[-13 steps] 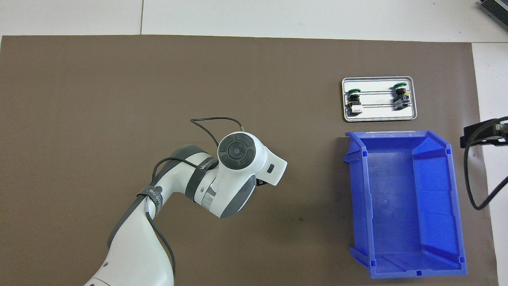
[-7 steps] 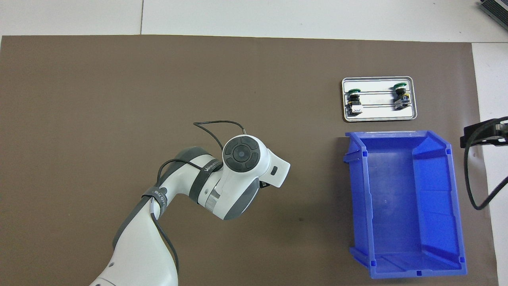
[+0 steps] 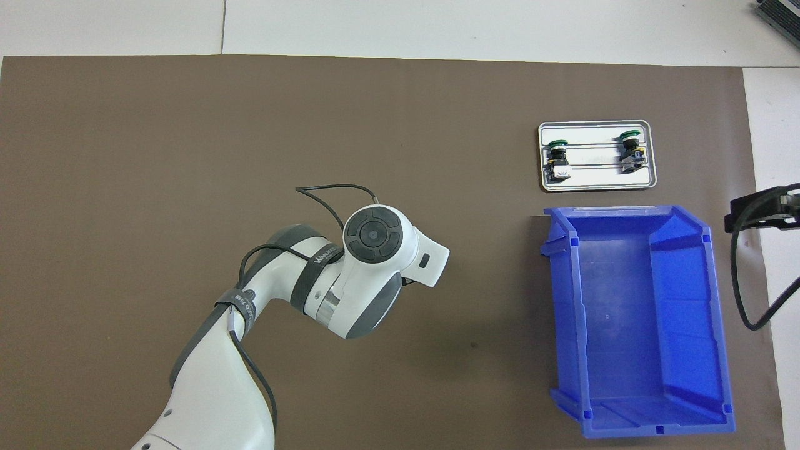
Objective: Place and press button with both arms
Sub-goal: 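Grasp the button module with the left gripper and lift it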
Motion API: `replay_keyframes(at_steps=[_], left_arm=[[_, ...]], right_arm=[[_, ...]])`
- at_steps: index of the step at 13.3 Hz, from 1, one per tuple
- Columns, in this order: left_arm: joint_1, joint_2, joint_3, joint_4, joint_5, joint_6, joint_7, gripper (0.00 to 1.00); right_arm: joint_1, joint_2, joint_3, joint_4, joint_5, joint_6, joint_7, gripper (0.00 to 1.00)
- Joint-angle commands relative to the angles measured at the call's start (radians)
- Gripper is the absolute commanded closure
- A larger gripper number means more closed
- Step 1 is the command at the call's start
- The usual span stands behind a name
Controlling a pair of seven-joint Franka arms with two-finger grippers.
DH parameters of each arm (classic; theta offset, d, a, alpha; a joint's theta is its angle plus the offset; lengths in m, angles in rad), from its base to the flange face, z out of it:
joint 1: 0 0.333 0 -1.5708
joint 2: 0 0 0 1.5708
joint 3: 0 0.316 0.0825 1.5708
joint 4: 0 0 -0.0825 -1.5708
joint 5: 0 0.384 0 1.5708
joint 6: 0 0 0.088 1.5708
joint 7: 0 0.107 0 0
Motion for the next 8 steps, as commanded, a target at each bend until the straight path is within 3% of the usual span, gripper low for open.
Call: replay_keyframes(at_steps=[1, 3, 6, 8], left_arm=[[0.004, 0.008, 0.005, 0.032, 0.020, -0.032, -0.021, 1.00], [0.010, 0.006, 0.005, 0.037, 0.013, -0.030, -0.034, 0.96], [0.047, 0.006, 0.002, 0.051, -0.001, -0.040, -0.093, 1.00], [0.059, -0.003, 0.005, 0.051, -0.142, -0.036, -0.123, 1.00]], right_arm=[[-0.016, 0.002, 0.011, 0.011, 0.022, -0.014, -0.007, 0.00], [-0.016, 0.002, 0.011, 0.013, 0.022, -0.014, -0.007, 0.00], [-0.016, 0.002, 0.011, 0.011, 0.022, -0.014, -0.007, 0.00], [-0.016, 0.002, 0.009, 0.011, 0.022, -0.014, -0.007, 0.00]])
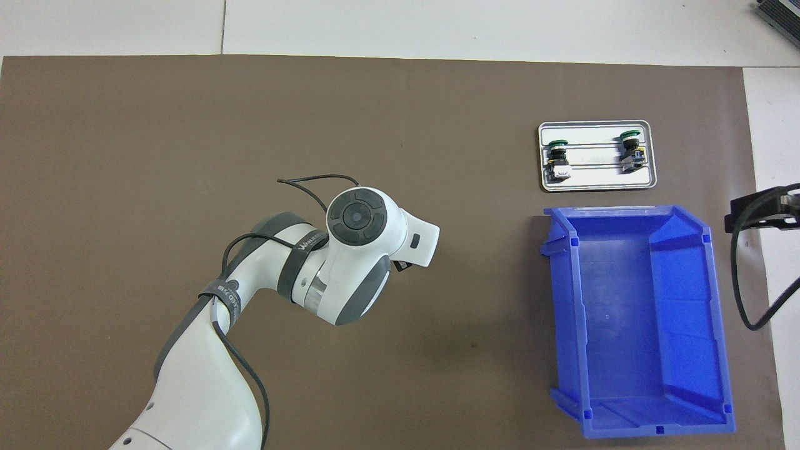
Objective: Place and press button with both arms
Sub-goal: 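Grasp the button module with the left gripper and lift it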
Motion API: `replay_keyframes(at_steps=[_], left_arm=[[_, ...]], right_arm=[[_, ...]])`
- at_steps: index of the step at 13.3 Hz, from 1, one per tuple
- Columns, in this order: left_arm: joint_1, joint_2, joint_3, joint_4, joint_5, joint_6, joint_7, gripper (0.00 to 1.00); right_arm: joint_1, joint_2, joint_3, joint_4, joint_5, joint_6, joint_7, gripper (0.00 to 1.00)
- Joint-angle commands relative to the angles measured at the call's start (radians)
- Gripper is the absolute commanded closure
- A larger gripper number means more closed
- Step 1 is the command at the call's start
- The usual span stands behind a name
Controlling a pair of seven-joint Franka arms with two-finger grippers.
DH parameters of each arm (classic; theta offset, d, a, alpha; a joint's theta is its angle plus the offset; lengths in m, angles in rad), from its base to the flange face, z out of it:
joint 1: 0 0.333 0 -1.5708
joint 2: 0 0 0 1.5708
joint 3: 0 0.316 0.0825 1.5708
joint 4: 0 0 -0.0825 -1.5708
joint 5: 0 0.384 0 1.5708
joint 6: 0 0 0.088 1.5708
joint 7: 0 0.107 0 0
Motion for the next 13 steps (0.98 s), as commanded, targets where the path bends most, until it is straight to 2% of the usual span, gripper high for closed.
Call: replay_keyframes(at_steps=[1, 5, 9, 13], left_arm=[[0.042, -0.009, -0.003, 0.021, -0.129, -0.021, -0.035, 1.00], [0.099, -0.046, -0.008, 0.008, -0.274, -0.007, -0.165, 1.00], [0.171, -0.077, -0.011, -0.053, -0.638, -0.024, -0.155, 1.00], [0.260, -0.095, -0.018, -0.088, -0.851, -0.059, -0.009, 1.00]], right_arm=[[-0.016, 0.002, 0.009, 0.011, 0.021, -0.014, -0.007, 0.00], [-0.016, 0.002, 0.009, 0.013, 0.021, -0.014, -0.007, 0.00], [-0.016, 0.002, 0.009, 0.013, 0.021, -0.014, -0.007, 0.00], [-0.016, 0.002, 0.011, 0.013, 0.021, -0.014, -0.007, 0.00]])
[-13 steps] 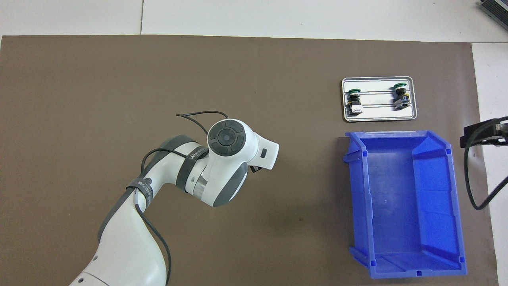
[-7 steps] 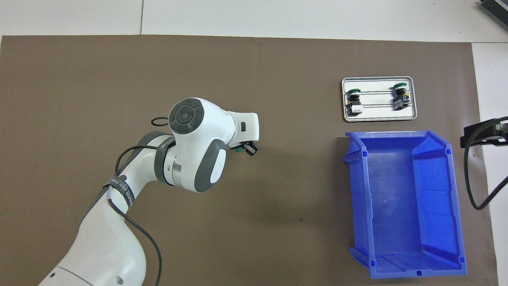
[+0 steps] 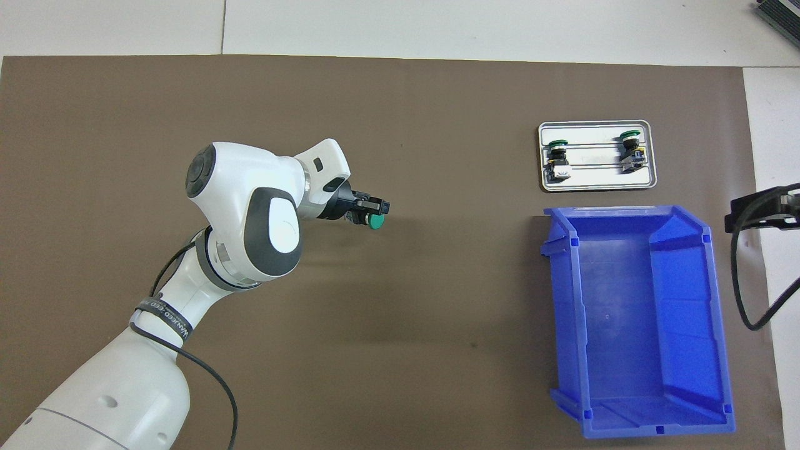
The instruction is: Place and press button with both arms
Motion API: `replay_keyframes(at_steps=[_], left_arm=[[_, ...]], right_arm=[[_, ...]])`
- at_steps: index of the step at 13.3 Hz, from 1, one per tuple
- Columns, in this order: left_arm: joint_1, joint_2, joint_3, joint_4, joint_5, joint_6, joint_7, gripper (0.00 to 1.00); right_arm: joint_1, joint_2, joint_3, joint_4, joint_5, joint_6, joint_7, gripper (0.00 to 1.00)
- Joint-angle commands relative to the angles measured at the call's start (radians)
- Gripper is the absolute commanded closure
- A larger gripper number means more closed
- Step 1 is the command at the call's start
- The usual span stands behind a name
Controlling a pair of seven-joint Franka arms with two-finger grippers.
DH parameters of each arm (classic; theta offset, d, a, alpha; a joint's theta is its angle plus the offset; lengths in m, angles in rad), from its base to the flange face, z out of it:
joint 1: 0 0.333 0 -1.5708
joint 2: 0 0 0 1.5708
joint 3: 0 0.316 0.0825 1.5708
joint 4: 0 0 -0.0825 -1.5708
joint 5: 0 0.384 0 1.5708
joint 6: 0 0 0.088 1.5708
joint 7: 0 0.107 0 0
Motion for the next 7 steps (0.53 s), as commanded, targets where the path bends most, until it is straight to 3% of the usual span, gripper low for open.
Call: replay_keyframes(at_steps=[1, 4, 7], left_arm=[[0.089, -0.061, -0.015, -0.071, -0.195, -0.074, 0.127, 1.00], [0.172, -0.109, -0.012, -0.159, -0.483, -0.164, 0.316, 1.00], [0.189, -0.157, -0.012, -0.262, -0.690, -0.192, 0.331, 1.00]], right_arm=[[-0.016, 0.002, 0.009, 0.013, 0.021, -0.014, -0.007, 0.00], [-0.016, 0.002, 0.011, 0.013, 0.021, -0.014, -0.007, 0.00], [-0.016, 0.002, 0.011, 0.011, 0.021, -0.014, -0.007, 0.00]])
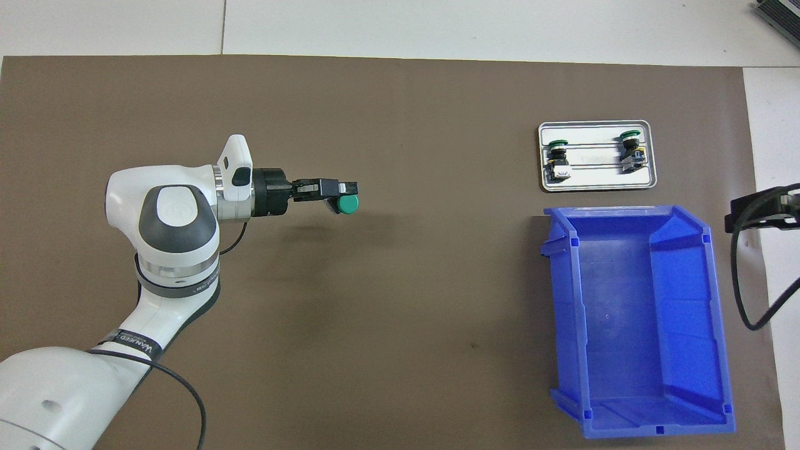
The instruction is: Place and press button with both arms
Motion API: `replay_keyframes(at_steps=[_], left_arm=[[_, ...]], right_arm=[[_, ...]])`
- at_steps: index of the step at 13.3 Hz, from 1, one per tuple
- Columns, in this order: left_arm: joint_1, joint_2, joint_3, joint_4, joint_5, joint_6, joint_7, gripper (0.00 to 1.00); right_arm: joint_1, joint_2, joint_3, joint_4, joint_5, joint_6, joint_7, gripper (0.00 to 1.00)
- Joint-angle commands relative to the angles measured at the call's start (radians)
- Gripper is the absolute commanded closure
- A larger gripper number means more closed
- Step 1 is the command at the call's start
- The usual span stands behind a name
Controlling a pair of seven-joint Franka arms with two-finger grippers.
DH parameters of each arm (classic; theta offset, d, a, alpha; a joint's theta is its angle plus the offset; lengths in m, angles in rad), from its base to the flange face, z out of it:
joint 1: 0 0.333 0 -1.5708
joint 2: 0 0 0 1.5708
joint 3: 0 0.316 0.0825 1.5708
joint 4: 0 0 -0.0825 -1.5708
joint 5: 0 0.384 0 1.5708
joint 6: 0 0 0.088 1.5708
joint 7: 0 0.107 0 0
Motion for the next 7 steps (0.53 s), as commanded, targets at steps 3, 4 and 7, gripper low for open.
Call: replay_keyframes(at_steps=[3, 4, 7], left_arm=[[0.008, -0.104, -0.014, -0.175, -0.273, -0.004, 0.026, 1.00], [0.005, -0.107, -0.011, -0.183, -0.398, 0.002, 0.026, 1.00], [0.010, -0.111, -0.009, -0.204, -0.508, 0.027, 0.030, 1.00]], right_arm=[[-0.016, 0.002, 0.009, 0.011, 0.021, -0.014, -0.007, 0.00], [-0.016, 0.002, 0.011, 0.013, 0.021, -0.014, -0.007, 0.00], [-0.016, 0.002, 0.011, 0.011, 0.021, -0.014, -0.007, 0.00]])
